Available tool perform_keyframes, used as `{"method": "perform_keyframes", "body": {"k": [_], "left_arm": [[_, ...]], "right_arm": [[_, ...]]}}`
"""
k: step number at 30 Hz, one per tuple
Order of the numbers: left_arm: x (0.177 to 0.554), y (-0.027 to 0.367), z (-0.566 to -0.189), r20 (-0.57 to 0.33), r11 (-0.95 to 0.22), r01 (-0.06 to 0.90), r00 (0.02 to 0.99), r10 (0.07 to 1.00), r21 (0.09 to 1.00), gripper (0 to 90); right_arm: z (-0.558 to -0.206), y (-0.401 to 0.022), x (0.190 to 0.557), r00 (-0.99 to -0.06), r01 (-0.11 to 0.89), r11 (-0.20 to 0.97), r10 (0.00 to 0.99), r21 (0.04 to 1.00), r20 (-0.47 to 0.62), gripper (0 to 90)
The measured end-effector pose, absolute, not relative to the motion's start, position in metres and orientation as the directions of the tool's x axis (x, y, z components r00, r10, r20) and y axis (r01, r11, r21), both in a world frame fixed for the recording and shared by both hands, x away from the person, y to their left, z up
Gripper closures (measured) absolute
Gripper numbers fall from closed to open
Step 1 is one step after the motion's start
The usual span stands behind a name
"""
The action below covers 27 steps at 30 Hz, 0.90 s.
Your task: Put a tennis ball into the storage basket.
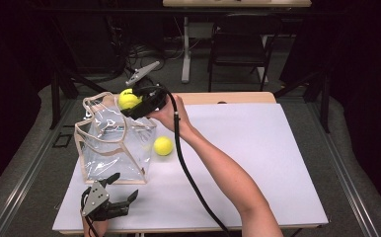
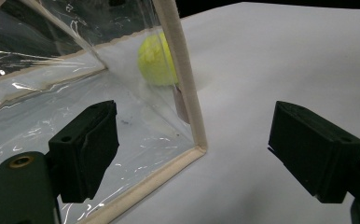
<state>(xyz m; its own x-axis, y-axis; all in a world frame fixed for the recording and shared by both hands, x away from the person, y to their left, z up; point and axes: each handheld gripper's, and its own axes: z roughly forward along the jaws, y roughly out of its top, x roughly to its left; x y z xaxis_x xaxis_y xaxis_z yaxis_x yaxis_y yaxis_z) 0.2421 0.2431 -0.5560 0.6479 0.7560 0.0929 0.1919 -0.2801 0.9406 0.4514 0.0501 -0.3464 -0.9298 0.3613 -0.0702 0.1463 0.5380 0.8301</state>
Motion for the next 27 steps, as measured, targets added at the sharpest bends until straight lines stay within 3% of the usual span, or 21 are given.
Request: {"method": "perform_keyframes", "body": {"k": [27], "left_arm": [[0.243,0.243,-0.556,0.093,-0.282,0.191,0.652,0.753,0.940,15.8]], "right_arm": [[-0.347,0.073,0.451,-0.939,0.132,0.550,0.337,0.824,-0.075,26.6]]}}
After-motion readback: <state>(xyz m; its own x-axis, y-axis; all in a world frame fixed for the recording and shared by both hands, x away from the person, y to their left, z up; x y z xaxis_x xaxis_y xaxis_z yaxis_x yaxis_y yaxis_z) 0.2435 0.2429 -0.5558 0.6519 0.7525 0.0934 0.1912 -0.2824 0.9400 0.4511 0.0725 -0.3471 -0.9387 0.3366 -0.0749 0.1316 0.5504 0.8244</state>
